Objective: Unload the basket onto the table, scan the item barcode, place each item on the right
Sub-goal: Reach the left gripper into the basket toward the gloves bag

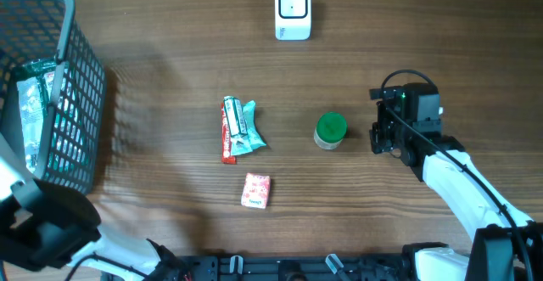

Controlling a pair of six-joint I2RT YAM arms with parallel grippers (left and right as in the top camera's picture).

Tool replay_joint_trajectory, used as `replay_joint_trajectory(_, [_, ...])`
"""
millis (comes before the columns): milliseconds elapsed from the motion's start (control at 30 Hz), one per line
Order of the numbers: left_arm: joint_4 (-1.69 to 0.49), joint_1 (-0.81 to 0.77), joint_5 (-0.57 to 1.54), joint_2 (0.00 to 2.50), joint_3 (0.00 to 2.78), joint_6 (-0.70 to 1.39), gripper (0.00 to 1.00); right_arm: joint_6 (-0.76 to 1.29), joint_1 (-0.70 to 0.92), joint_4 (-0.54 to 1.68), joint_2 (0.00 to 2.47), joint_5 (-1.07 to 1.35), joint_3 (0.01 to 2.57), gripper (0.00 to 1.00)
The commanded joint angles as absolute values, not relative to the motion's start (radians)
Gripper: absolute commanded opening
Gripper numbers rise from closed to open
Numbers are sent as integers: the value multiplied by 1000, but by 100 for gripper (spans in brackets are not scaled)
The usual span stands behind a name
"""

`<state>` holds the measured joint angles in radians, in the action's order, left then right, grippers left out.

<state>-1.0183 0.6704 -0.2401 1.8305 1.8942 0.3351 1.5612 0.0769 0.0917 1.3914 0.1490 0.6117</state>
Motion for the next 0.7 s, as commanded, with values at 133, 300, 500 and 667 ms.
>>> replay_joint_trajectory(133, [-1021,685,-237,1986,1815,328,100,1895,75,90,1404,157,617,100])
replay_joint_trajectory(300, [-991,685,-81,2088,1779,157,100,1958,75,90,1404,157,617,100])
replay_joint_trajectory(500, [-984,678,-44,2169,1753,81,100,1966,75,90,1404,157,617,100])
replay_joint_trajectory(667, [-956,657,-40,2192,1723,56,100,1967,75,90,1404,157,617,100])
